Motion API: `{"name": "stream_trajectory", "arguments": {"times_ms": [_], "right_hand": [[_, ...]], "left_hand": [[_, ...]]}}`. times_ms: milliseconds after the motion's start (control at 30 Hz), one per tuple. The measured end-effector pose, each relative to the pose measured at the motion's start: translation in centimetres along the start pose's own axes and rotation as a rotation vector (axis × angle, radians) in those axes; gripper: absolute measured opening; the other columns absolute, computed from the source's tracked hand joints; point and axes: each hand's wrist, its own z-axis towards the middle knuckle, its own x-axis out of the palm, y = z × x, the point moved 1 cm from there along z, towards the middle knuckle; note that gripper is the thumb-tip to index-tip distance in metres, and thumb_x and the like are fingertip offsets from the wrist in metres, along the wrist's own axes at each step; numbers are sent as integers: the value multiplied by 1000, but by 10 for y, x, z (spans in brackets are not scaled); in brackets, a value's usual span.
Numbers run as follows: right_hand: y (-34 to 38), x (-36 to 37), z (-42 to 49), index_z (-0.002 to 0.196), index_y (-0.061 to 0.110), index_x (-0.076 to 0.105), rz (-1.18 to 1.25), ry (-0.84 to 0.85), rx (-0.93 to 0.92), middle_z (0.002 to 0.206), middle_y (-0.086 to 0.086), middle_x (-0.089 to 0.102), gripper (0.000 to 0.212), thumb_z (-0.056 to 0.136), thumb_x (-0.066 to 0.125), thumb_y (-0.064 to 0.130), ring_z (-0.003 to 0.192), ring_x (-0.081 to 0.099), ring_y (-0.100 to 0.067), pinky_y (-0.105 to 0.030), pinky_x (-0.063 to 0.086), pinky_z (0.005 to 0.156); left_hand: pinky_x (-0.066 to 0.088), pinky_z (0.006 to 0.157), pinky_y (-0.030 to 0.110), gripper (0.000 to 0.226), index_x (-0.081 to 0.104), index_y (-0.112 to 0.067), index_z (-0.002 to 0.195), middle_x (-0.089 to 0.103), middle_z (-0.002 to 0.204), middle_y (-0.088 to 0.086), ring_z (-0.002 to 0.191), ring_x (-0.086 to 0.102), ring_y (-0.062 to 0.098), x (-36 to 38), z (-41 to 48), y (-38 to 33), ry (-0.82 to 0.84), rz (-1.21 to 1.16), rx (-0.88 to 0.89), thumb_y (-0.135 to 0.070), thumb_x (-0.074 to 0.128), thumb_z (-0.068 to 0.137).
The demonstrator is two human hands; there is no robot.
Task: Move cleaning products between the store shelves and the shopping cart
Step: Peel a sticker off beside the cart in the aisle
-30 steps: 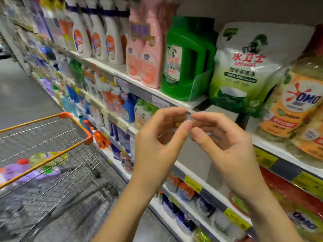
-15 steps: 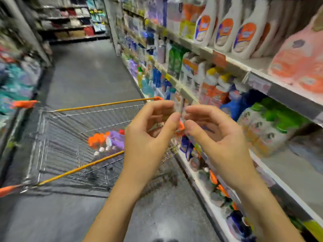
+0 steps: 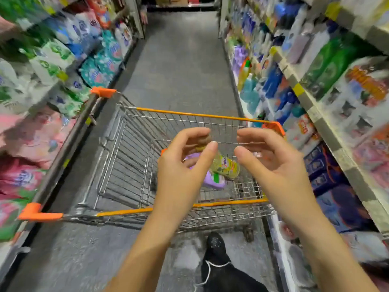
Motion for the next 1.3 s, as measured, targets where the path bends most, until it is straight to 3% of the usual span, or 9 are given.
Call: {"name": "stream_trajectory", "arguments": {"times_ms": [233, 400, 567, 733, 800, 900, 1033, 1167, 1300], "right_hand": [[-66, 10, 112, 107, 25, 64, -9, 144, 63, 108, 1, 65, 22, 85, 64, 21, 94, 62, -6, -16, 49, 79], [-117, 25, 155, 101, 41, 64, -4, 211, 187, 108, 13, 66, 24, 86, 59, 23, 98, 63, -15, -42, 54, 86], [-176, 42, 183, 104, 41, 57, -12, 210, 290, 97, 25, 62, 28, 85, 54, 22, 95, 64, -19, -30, 53, 80], [-256, 61, 196, 111, 28, 54, -70, 168, 365, 107, 12, 57, 32, 91, 60, 4, 81, 56, 9, -7, 44, 67], [-301, 66, 196, 118, 25, 50, -185, 179, 396, 110, 16, 53, 44, 88, 63, -4, 89, 56, 7, -12, 46, 76], [-364, 69, 186, 129, 21, 45, -373, 206, 421, 120, 6, 50, 62, 79, 74, -1, 112, 52, -17, -36, 44, 96], [-418, 69, 179, 136, 4, 43, -663, 281, 456, 130, -14, 49, 78, 71, 84, 14, 122, 41, -29, -24, 26, 96], [-451, 71, 174, 151, 10, 24, -834, 405, 561, 155, -10, 26, 97, 74, 82, 23, 144, 19, -30, -35, 12, 116], [-465, 76, 167, 154, 20, 14, -963, 536, 620, 162, -6, 6, 100, 78, 78, 27, 147, 5, -37, -53, 19, 117]], "left_hand": [[47, 74, 10, 23, 60, -20, 103, 67, 99, 0, 90, 64, 2, 4, 93, 63, -210, 12, -91, -4, 66, 88], [47, 71, 11, 21, 61, -22, 105, 68, 95, -1, 83, 63, 1, -3, 128, 113, -265, 107, -202, -7, 64, 89], [46, 75, 11, 30, 60, -28, 102, 68, 101, -3, 93, 64, 5, -12, 155, 166, -250, 175, -246, 0, 58, 92], [46, 74, 9, 23, 59, -17, 107, 66, 104, 2, 92, 64, 8, -9, 175, 238, -130, 213, -318, -7, 55, 87], [46, 73, 9, 26, 59, -17, 108, 65, 104, 2, 89, 62, 5, -4, 181, 274, -72, 238, -369, -7, 55, 84], [48, 77, 13, 31, 57, -19, 110, 63, 110, 7, 92, 63, 11, 2, 183, 322, -5, 320, -407, -7, 57, 82], [54, 78, 32, 34, 58, -13, 116, 60, 115, 10, 100, 62, 26, 11, 178, 371, 67, 375, -504, -3, 58, 83], [53, 81, 40, 34, 57, -12, 115, 57, 108, 9, 95, 60, 27, 19, 170, 395, 103, 437, -548, -7, 61, 81], [53, 86, 40, 34, 56, -11, 119, 55, 113, 8, 95, 61, 24, 22, 161, 400, 126, 424, -626, -3, 64, 87]]}}
